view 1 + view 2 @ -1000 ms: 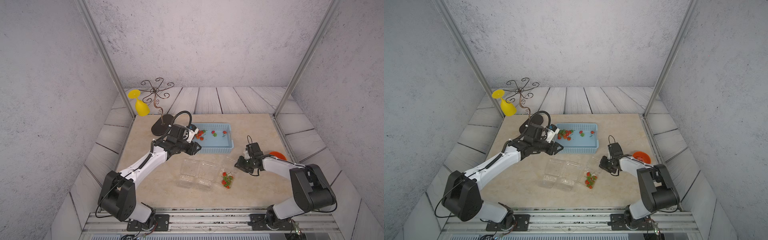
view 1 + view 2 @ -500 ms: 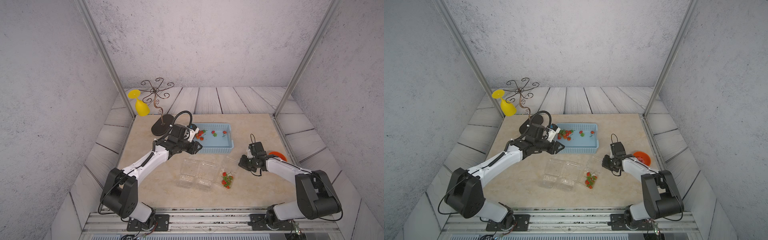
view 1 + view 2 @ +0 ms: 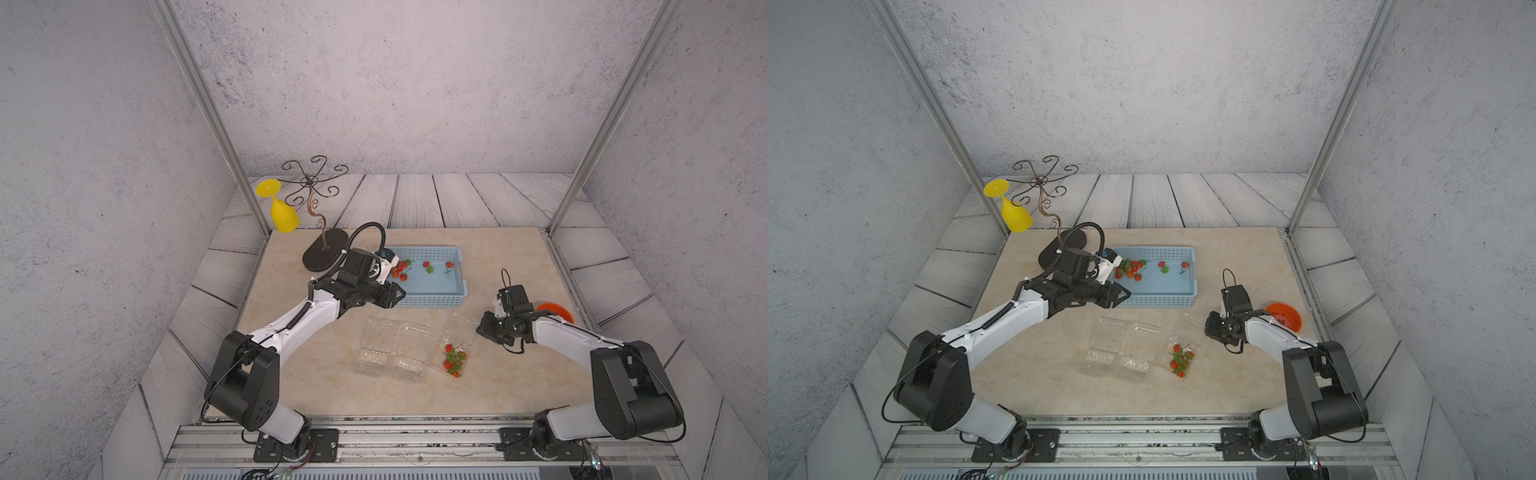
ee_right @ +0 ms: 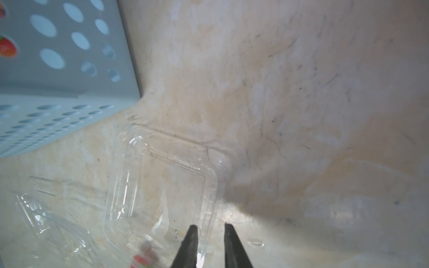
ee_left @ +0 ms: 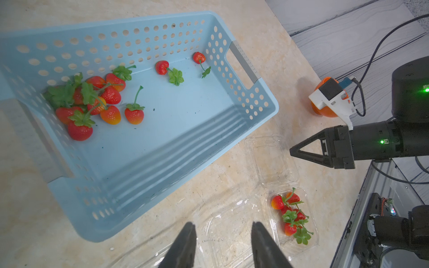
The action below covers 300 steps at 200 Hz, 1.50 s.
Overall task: Pack strawberries into containers
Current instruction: Close the packing box at the center of the board.
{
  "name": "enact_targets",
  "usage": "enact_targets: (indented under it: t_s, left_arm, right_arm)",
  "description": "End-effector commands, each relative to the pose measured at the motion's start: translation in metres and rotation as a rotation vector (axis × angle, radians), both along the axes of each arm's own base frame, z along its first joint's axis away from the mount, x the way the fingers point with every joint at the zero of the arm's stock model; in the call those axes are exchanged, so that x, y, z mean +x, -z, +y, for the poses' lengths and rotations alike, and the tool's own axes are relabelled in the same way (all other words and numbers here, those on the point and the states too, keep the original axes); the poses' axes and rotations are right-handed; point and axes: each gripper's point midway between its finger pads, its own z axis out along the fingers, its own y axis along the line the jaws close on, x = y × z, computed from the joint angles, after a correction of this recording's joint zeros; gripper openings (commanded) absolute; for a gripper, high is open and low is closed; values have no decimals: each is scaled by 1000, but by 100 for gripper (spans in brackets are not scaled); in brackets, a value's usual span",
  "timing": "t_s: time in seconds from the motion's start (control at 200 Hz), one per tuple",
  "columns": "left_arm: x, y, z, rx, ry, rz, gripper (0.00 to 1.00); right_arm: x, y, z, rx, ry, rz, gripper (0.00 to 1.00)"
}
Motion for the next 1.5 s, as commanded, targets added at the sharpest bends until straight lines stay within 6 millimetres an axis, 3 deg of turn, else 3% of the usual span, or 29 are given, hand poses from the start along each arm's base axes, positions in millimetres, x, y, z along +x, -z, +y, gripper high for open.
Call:
enact_targets:
  t_s: [0.0, 0.175, 0.45, 1.061, 1.496]
  left_arm:
    - [-2, -4, -4, -6, 15, -14, 43]
    - [-2, -4, -4, -1, 15, -14, 43]
    - [-2, -3, -4, 0, 17, -15, 43]
    - [-1, 0, -11, -39, 16, 5, 43]
    - [-1, 24, -47, -136, 82, 77, 43]
  right_arm:
    - [2, 5, 0, 3, 8, 24, 25]
    - [5, 12, 1, -2, -4, 50, 23]
    - [9, 11, 4, 9, 1, 53, 12]
    - [15, -28, -5, -40, -25, -71, 2]
    - [23, -52, -2, 12, -65, -204, 1]
